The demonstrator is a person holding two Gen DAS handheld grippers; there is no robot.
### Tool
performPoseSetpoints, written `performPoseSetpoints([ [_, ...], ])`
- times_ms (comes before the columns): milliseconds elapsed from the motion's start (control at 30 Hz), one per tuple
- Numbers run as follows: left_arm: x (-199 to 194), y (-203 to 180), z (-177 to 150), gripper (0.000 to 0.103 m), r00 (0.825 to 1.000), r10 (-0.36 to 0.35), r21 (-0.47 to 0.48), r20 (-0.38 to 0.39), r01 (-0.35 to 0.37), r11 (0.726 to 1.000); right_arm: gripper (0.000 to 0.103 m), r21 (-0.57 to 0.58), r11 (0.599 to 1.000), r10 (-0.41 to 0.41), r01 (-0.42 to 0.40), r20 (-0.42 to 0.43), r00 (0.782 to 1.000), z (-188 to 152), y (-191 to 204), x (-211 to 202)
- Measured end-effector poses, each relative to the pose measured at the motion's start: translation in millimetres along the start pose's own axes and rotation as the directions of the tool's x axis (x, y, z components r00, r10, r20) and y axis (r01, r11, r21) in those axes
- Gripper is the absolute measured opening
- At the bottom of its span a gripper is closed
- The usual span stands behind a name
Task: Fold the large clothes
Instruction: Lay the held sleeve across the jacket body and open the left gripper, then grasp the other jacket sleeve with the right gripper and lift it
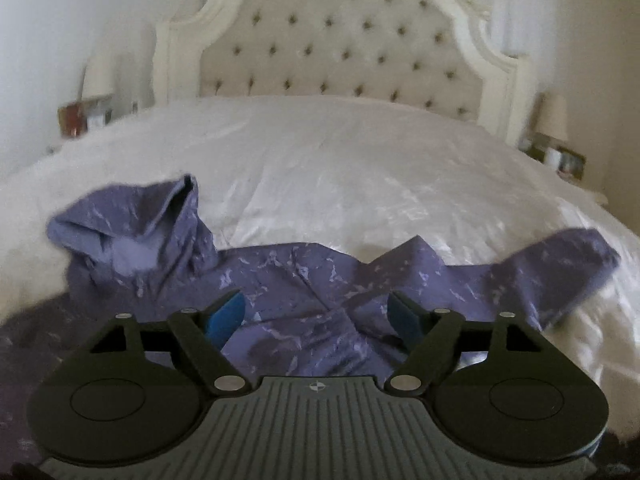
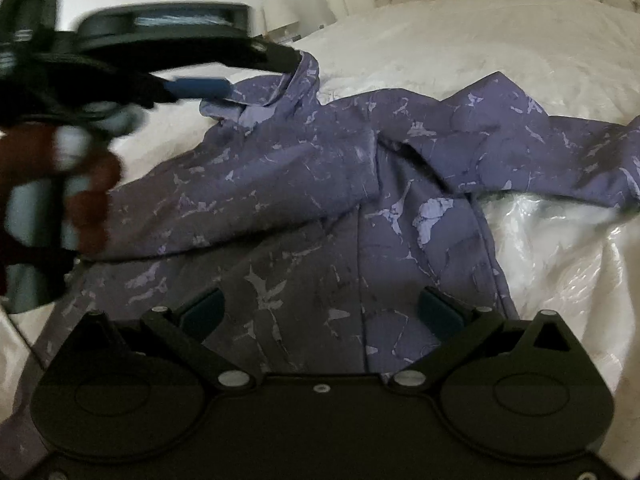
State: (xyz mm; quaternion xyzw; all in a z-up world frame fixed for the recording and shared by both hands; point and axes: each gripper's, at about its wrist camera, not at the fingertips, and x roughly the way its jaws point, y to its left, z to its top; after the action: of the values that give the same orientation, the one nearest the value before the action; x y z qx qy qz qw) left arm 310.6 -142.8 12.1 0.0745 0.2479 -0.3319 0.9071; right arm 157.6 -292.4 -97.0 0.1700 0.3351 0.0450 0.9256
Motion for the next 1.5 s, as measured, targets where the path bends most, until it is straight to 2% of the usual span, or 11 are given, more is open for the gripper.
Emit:
performPoseSetpoints([
  [133,-21,8,-20,0.079,0.996,0.080,0.052,-0.029,-0.079,0.996,0.102,-0.029,1.000,-0.011,0.011,-0.007,1.000,-4,3,3],
  [233,-36,33,-38,0.079,0.980,0.192,0.074,-0.058,-0.188,0.979,0.103,-0.060,0.998,-0.024,0.023,-0.014,1.000,-7,6,7],
  [433,-63,107,-65,0.079,0.905,0.410,-0.047,-0.112,-0.417,0.907,0.103,-0.107,0.993,-0.048,0.047,-0.007,0.999,-12,12,11],
  [533,-69,137,-75,0.079,0.870,0.469,-0.115,-0.156,-0.487,0.866,0.103,-0.102,0.994,-0.046,0.046,0.002,0.999,-13,11,11],
  [633,-65,151,-90,0.080,0.884,0.416,-0.146,-0.211,-0.449,0.881,0.103,-0.107,0.993,-0.050,0.051,0.008,0.999,-14,12,12],
  [700,-58,148,-100,0.080,0.882,0.400,-0.116,-0.249,-0.437,0.892,0.103,-0.112,0.992,-0.054,0.054,0.011,0.999,-15,13,11],
  [1033,-68,140,-131,0.092,0.898,0.348,-0.197,-0.268,-0.404,0.893,0.103,-0.149,0.987,-0.073,0.066,-0.043,0.996,-10,19,13],
  [1133,-72,143,-141,0.094,0.910,0.341,-0.227,-0.235,-0.393,0.891,0.103,-0.158,0.987,-0.044,0.025,-0.117,0.992,1,23,12],
  [1233,-71,139,-145,0.096,0.909,0.358,-0.221,-0.214,-0.402,0.888,0.102,-0.094,0.995,0.015,-0.025,-0.111,0.994,21,21,7],
  [1433,-71,134,-152,0.097,0.906,0.384,-0.211,-0.176,-0.416,0.884,0.102,-0.021,1.000,-0.017,0.015,-0.062,0.998,57,16,30],
  [1500,-72,135,-151,0.097,0.908,0.380,-0.218,-0.175,-0.412,0.885,0.093,0.017,0.999,-0.027,0.028,-0.076,0.997,64,8,47],
])
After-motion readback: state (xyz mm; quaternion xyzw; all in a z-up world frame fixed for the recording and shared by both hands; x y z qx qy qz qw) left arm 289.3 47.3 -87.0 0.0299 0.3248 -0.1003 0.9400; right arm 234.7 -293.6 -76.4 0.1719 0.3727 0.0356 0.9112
